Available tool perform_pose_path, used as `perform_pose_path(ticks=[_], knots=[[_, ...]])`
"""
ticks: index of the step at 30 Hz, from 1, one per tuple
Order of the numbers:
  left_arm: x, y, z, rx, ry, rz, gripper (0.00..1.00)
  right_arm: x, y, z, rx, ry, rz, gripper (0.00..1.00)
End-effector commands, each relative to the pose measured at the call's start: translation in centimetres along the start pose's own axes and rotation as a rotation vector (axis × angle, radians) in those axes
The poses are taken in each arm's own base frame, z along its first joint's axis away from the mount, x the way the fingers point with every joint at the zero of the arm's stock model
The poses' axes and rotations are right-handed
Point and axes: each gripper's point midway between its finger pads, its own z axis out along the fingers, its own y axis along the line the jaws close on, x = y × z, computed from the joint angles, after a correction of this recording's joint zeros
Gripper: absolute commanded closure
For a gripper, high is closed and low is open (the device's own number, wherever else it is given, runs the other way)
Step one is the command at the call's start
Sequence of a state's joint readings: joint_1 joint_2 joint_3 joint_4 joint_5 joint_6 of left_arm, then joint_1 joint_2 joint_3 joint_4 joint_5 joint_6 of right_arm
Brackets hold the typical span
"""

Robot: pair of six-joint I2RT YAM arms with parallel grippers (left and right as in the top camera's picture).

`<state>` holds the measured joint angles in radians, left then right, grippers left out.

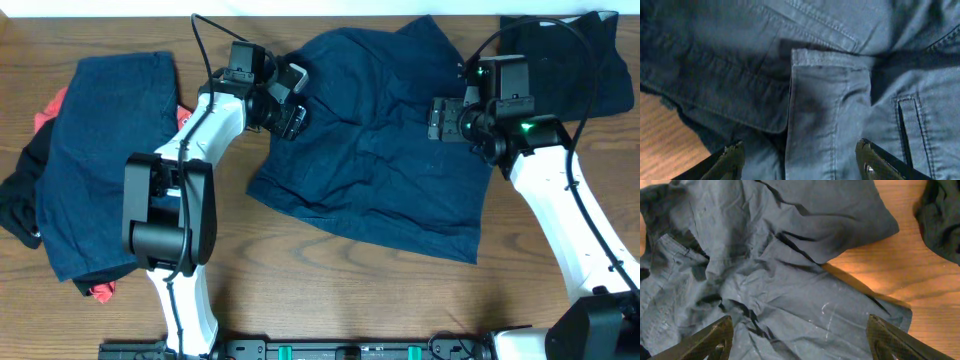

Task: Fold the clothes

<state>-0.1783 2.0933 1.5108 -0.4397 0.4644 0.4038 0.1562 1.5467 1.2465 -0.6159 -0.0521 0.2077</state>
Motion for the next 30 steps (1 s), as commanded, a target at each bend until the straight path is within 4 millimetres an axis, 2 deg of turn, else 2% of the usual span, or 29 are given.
perform_pose_path(ticks=[1, 2, 6, 11, 17, 20, 23, 26, 30], knots=[[-0.2, 0.1, 1.2, 0.034, -0.016, 0.032, 0.28, 0.4, 0.1, 0.2, 0.007, 0.009, -0.018, 0.17], [-0.3, -0.1, 1.4, 0.051, -0.024, 0.033, 0.29, 0.3, 0.1, 0.2, 0.007, 0.009, -0.018, 0.17], [0.1, -0.4, 2.4, 0.087, -0.025, 0.027, 0.45, 0.3, 0.1, 0.2, 0.008, 0.008, -0.018, 0.21], [0.5, -0.3, 2.9, 0.089, -0.014, 0.020, 0.74, 0.1, -0.5, 0.2, 0.046, -0.003, -0.018, 0.22], [0.2, 0.2, 2.2, 0.082, -0.019, -0.116, 0.89, 0.1, -0.6, 0.2, 0.047, -0.002, -0.018, 0.21], [1.1, 0.3, 0.5, 0.082, 0.021, -0.216, 0.90, 0.2, -0.6, 0.2, 0.048, -0.001, 0.004, 0.22], [2.4, 0.2, -2.3, 0.083, 0.079, -0.329, 0.94, 0.2, -0.6, 0.2, 0.046, -0.001, 0.029, 0.22], [3.8, 0.0, -5.0, 0.082, 0.130, -0.425, 0.94, 0.2, -0.4, 0.2, 0.040, 0.000, 0.032, 0.23], [5.4, -0.3, -7.4, 0.085, 0.189, -0.512, 0.94, 0.2, -0.5, 0.2, 0.040, 0.000, 0.032, 0.24]])
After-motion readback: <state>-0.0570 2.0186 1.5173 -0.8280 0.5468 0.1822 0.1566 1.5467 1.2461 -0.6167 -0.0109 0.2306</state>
